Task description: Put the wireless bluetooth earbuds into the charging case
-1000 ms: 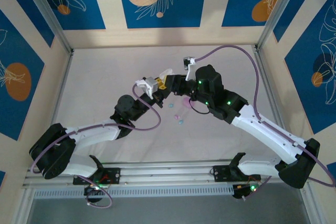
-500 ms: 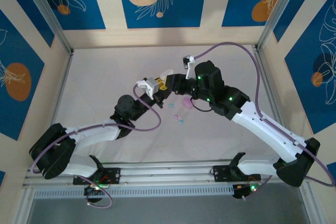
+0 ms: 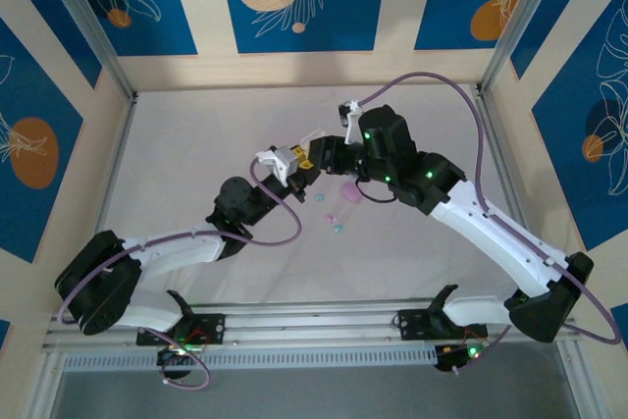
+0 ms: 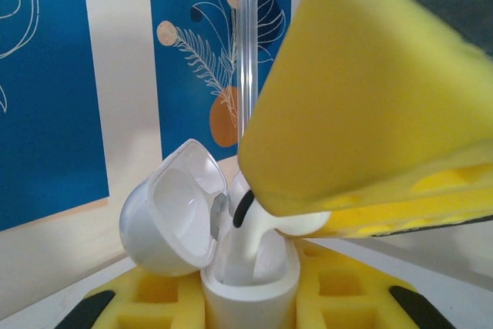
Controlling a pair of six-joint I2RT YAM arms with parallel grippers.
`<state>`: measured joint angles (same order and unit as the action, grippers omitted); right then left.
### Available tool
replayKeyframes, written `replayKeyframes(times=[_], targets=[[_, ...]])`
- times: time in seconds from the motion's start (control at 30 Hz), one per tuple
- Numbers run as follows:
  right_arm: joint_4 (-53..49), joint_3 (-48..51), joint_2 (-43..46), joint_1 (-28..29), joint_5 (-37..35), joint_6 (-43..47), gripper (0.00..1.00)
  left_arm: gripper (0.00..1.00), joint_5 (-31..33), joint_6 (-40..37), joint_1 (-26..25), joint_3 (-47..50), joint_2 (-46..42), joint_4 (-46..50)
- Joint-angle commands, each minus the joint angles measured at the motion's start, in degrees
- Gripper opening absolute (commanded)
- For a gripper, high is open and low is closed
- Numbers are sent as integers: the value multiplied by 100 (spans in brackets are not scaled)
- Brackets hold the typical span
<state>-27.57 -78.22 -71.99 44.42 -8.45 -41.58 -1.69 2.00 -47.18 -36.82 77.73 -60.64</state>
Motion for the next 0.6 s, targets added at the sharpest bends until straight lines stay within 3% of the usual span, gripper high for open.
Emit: replayKeyframes(times=[0.0,0.57], targets=[[-511,-275,-202,-48,140,-19,31,18,-268,-152,-68,-179,-128,-365],[-720,-737,-358,-31,-9,107,38,18,-280,-27,-68,-65,-314,-194]])
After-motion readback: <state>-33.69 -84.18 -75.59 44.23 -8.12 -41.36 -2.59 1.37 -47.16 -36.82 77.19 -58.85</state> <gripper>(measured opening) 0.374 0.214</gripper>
